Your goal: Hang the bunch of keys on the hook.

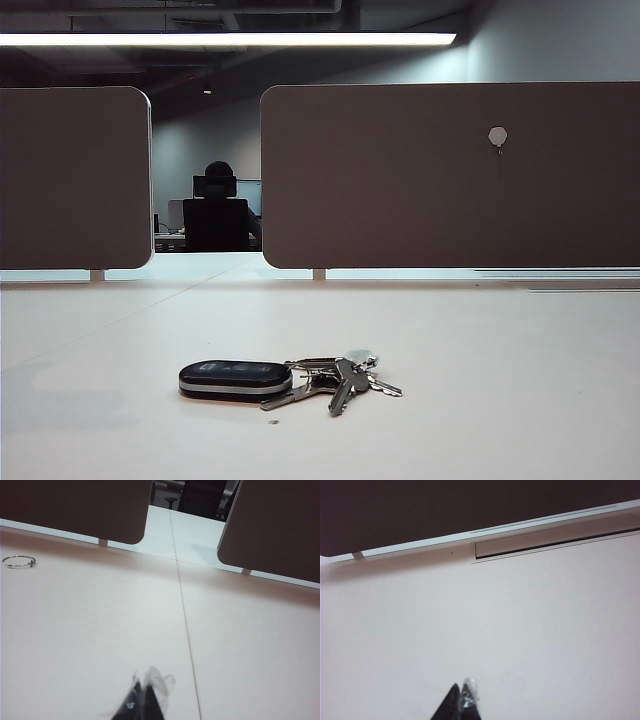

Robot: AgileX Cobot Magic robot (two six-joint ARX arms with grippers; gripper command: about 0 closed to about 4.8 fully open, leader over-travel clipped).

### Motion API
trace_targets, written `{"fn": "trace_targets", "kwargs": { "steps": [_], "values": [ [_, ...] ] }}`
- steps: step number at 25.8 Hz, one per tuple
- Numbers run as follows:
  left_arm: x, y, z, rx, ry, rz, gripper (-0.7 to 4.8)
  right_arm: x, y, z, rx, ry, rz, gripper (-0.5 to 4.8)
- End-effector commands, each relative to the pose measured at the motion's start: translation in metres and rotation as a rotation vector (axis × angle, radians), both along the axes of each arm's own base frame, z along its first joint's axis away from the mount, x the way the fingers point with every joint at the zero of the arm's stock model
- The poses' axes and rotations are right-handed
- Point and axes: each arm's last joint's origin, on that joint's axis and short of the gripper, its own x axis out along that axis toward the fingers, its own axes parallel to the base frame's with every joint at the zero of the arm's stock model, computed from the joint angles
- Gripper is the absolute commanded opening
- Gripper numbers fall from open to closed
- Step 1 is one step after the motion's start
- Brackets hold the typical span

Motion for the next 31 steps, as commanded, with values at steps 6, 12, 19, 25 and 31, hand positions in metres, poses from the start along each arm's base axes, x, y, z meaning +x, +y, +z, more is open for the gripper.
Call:
{"fn": "trace_targets", "kwargs": {
  "steps": [6,12,19,25,31],
  "values": [
    [0.0,0.0,0.002,0.001,-0.013,-0.005,-0.05,0.0,0.0,0.002,0.002,-0.013,0.002,-0.05],
    [-0.005,-0.002,0.026,-0.09,-0.086,-0.045,4.79,-0.009,0.006,0.04,0.127,-0.11,0.193,4.79],
    [-0.019,-0.01,0.082,-0.087,-0.207,-0.324,4.79,-0.021,0.013,0.077,0.144,-0.124,0.382,4.79],
    [0.002,-0.02,0.121,-0.098,-0.106,-0.508,4.79,0.0,0.026,0.09,0.231,0.009,0.52,4.79],
    [0.04,-0.052,0.112,-0.103,0.128,-0.692,4.79,0.029,0.071,0.09,0.182,0.175,0.649,4.79]
  ]
}}
